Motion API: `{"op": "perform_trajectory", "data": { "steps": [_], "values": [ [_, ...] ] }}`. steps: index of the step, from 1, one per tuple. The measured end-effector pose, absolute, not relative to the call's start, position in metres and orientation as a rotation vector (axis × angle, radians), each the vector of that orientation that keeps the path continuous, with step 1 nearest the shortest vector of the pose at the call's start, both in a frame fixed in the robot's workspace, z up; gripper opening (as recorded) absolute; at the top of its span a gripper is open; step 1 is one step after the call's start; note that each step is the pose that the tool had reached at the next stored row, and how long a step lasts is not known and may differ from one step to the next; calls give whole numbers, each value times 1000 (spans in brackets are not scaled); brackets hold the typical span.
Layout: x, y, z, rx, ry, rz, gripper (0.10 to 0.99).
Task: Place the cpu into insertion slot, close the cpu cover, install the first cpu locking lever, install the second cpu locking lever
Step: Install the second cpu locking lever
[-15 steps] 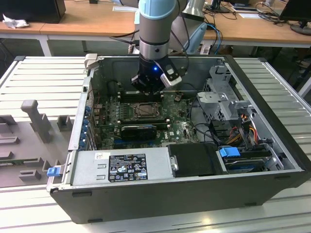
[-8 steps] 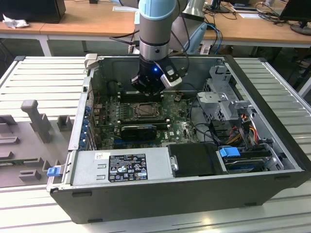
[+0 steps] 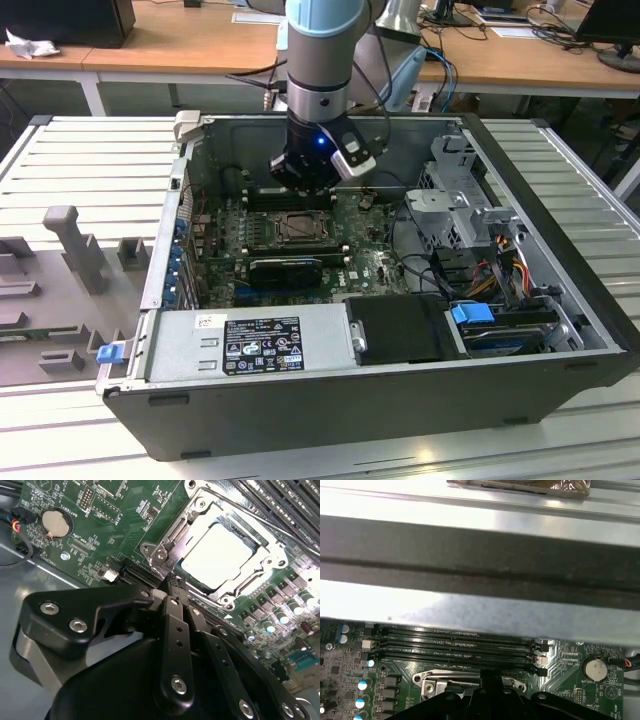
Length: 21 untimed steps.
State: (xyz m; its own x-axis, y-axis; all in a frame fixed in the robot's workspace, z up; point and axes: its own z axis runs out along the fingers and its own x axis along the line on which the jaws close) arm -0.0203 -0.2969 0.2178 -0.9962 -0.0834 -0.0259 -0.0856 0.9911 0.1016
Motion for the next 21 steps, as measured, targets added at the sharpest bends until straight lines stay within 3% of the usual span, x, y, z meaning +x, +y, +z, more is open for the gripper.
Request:
{"op": "perform_trajectory", "data": {
  "steps": [8, 15, 21],
  "values": [
    [-20, -324, 218, -132, 3113, 160, 106],
    [-20, -328, 249, -132, 3113, 157, 106],
    [-21, -361, 246, -132, 3121, 162, 106]
  ]
}}
